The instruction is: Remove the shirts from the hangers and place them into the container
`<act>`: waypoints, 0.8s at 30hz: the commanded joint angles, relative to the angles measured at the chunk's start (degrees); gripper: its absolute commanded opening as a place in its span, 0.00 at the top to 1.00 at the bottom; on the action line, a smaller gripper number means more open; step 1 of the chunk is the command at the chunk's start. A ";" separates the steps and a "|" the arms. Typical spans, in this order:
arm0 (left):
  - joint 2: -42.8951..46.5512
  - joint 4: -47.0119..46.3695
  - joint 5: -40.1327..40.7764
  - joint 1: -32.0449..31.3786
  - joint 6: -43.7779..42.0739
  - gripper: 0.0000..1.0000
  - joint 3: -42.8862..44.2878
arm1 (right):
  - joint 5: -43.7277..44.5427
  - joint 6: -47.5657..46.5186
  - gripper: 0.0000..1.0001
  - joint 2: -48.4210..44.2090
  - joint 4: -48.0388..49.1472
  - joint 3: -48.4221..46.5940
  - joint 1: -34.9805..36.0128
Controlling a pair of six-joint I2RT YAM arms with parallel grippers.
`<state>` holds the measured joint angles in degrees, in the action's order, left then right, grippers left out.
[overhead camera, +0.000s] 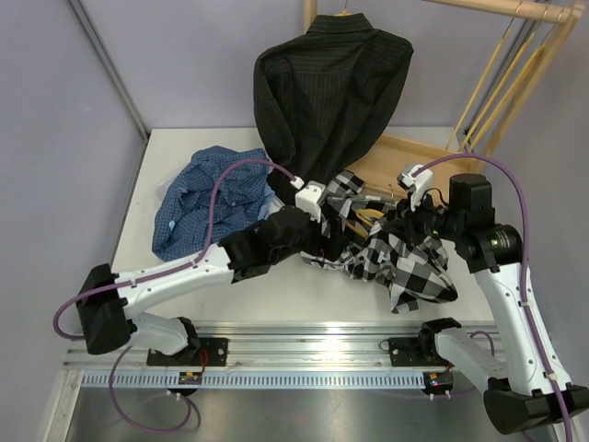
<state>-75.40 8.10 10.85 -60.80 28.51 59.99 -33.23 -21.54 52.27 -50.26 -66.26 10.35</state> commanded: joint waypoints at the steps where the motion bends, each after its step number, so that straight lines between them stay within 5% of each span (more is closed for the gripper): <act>1: -3.70 -3.62 6.18 -1.17 0.41 0.07 0.83 | -0.69 1.32 1.00 -1.73 4.56 0.42 -0.77; 5: -5.99 -4.58 8.83 -1.61 -0.47 0.17 1.45 | -0.96 1.50 1.00 -2.35 5.35 1.39 -1.21; 9: -6.87 -5.81 10.41 -1.70 -2.40 0.51 1.80 | -1.13 1.24 1.00 -2.61 5.52 1.66 -1.30; 10: -6.87 -5.73 11.90 -1.70 -2.93 0.73 1.89 | -1.13 0.80 1.00 -2.70 5.35 1.75 -1.30; 13: -5.56 -4.50 16.46 -1.70 -5.56 1.00 1.80 | -1.57 -2.08 1.00 -3.49 4.21 1.75 -1.30; 24: 5.95 6.30 33.44 2.60 -22.26 1.00 6.00 | -1.48 -18.97 1.00 -4.81 -7.83 -1.06 -1.30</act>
<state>-73.49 12.80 34.85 -60.07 12.91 61.08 -34.15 -33.32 49.19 -55.11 -64.16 9.54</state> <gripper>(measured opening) 0.017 0.215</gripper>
